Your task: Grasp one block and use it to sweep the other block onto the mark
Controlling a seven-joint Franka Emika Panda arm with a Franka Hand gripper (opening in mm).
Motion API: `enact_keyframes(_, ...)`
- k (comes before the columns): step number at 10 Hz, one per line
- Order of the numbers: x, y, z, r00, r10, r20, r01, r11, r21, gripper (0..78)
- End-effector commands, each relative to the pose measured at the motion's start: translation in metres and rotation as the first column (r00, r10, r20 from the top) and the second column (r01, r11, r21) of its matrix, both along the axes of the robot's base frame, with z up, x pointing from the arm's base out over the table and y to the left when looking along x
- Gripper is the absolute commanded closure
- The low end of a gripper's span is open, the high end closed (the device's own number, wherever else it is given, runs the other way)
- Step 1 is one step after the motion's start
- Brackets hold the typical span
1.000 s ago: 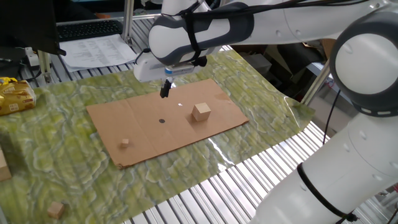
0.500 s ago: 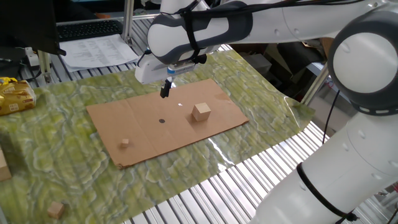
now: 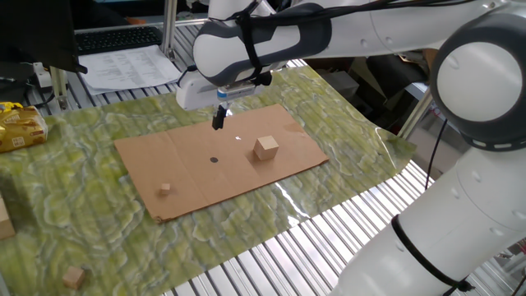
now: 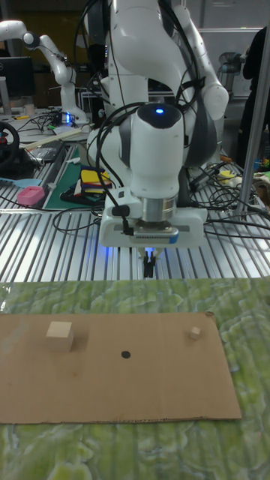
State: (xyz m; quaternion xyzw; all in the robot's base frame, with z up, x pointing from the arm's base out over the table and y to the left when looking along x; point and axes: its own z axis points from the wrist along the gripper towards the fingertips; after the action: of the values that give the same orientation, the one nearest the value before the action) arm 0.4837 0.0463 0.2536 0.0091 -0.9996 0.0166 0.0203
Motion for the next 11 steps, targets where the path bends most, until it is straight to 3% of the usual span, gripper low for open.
enact_keyframes(1,0.000,-0.006,-0.001,1.000,-0.004,0.002,0.004,1.000,-0.001,77.6)
enact_keyframes(6,-0.001,-0.024,-0.006,1.000,-0.003,0.005,0.003,1.000,-0.009,77.6)
enact_keyframes(7,-0.001,-0.024,-0.006,0.999,-0.043,0.021,0.043,0.999,0.023,77.6)
enact_keyframes(8,-0.001,-0.024,-0.006,0.999,-0.045,0.020,0.045,0.999,0.017,77.6)
enact_keyframes(9,-0.001,-0.024,-0.006,1.000,-0.028,-0.007,0.028,1.000,0.013,77.6)
enact_keyframes(11,-0.001,-0.024,-0.006,0.999,-0.046,-0.002,0.046,0.999,-0.015,77.6)
